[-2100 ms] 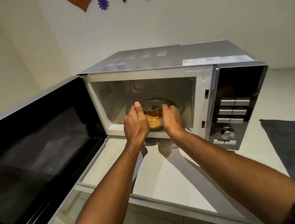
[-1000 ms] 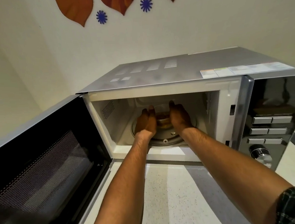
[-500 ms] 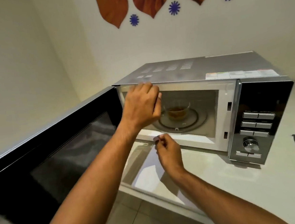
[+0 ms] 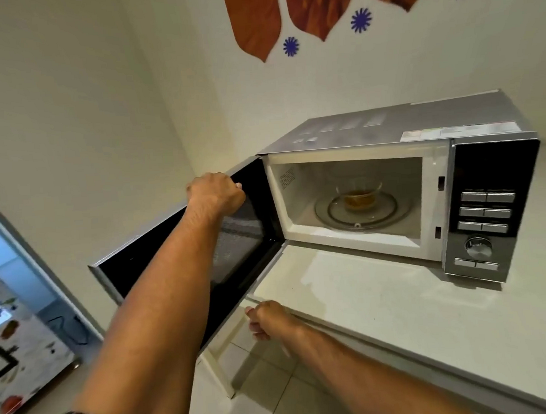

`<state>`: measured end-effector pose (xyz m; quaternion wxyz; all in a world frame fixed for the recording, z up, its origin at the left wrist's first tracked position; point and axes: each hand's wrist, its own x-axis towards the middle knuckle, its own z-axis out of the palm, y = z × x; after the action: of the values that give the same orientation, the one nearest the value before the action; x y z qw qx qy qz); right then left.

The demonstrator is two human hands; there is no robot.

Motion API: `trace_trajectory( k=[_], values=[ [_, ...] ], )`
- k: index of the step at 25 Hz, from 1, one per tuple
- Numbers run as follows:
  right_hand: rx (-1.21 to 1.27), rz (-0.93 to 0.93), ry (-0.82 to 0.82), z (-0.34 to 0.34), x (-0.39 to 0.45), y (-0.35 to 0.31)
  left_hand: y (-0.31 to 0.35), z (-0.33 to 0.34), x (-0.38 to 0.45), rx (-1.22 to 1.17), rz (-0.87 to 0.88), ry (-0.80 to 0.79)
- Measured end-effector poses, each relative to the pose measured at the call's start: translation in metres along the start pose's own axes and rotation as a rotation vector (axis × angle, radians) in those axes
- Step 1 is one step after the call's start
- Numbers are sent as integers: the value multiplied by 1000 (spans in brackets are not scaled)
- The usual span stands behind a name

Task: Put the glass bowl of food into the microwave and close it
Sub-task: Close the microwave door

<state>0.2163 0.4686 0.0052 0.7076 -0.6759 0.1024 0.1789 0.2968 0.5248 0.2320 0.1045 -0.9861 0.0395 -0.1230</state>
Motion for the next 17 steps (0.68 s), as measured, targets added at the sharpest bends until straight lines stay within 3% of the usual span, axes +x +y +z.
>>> trace_trajectory(
  k=[10,17],
  values=[
    [21,34,108,-19,-44,8,48,-84,-40,-57,-15,-330],
    [-214,-53,137,-84,-83,7,62,-91,-35,-284,26,-458]
  ],
)
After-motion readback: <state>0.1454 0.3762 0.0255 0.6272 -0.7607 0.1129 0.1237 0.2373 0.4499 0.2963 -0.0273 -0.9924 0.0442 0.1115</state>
